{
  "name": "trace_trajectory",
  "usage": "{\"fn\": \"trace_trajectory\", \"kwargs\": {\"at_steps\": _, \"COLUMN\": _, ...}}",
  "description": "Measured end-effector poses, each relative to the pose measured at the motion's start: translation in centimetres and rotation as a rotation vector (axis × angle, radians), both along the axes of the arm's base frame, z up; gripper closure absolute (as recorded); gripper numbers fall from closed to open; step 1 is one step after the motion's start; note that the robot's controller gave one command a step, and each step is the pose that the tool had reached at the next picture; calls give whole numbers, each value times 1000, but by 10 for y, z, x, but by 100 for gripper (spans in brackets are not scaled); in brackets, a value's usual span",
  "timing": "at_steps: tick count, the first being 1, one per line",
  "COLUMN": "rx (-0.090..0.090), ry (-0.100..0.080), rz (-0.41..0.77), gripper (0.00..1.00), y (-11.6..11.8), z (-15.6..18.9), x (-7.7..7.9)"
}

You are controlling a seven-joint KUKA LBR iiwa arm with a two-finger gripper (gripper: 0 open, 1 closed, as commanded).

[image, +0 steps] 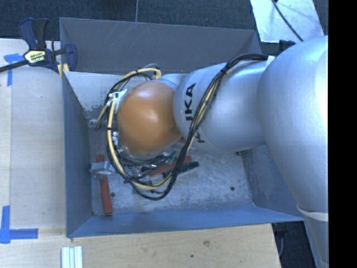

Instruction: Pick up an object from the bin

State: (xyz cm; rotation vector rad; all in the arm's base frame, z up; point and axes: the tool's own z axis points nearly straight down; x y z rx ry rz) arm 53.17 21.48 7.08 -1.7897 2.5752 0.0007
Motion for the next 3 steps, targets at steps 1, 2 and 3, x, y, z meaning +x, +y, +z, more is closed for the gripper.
{"fn": "trace_trajectory", "kwargs": {"at_steps": 1, "rx": 6, "ry": -6, "rz": -3, "gripper": 100, "y": 2, "z": 3, "x": 2}}
{"fn": "trace_trajectory", "kwargs": {"at_steps": 2, "rx": 1, "ry": -7, "rz": 15, "gripper": 100, "y": -8, "z": 89, "x": 13}}
{"fn": "trace_trajectory", "kwargs": {"at_steps": 3, "rx": -2, "ry": 4, "rz": 14, "gripper": 0, "y": -8, "z": 84, "x": 10}}
